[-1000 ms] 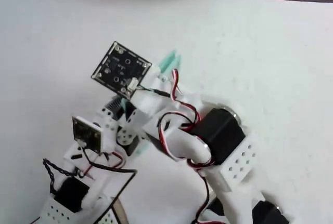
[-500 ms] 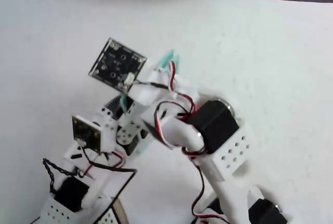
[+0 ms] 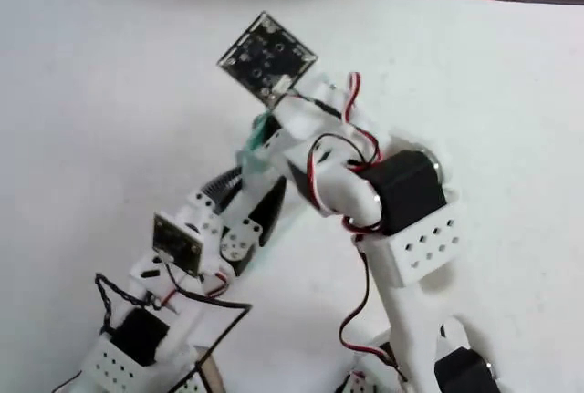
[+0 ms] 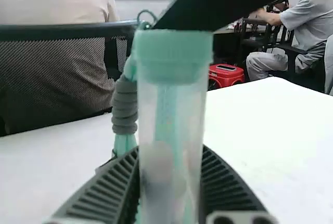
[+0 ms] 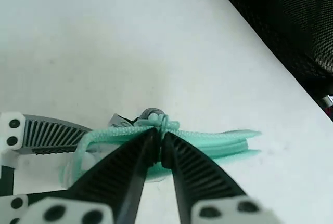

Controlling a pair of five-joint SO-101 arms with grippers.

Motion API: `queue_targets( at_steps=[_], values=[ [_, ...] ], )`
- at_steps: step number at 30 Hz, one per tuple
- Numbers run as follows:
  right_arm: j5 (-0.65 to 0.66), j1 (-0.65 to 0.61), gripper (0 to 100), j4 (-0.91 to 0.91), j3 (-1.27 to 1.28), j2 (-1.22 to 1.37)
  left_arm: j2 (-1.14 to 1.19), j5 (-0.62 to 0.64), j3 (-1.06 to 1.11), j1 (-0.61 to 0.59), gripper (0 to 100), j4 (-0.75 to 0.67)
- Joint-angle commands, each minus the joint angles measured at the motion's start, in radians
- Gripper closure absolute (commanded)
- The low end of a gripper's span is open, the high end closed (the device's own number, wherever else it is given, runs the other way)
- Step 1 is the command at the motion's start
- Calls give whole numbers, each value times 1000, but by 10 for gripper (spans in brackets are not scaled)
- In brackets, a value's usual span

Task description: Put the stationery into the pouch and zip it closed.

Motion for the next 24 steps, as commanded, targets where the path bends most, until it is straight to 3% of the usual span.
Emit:
queue_targets(
  at_steps=[1,7,24],
  values=[
    [9,42,980,-13,2,7,22,-60,25,67,924,-60],
    [8,-12,980,4,-2,4,35,-64,26,71,979,-71],
    [-55,-285,980,211,-184,13,35,-64,8,48,976,-89]
  ],
)
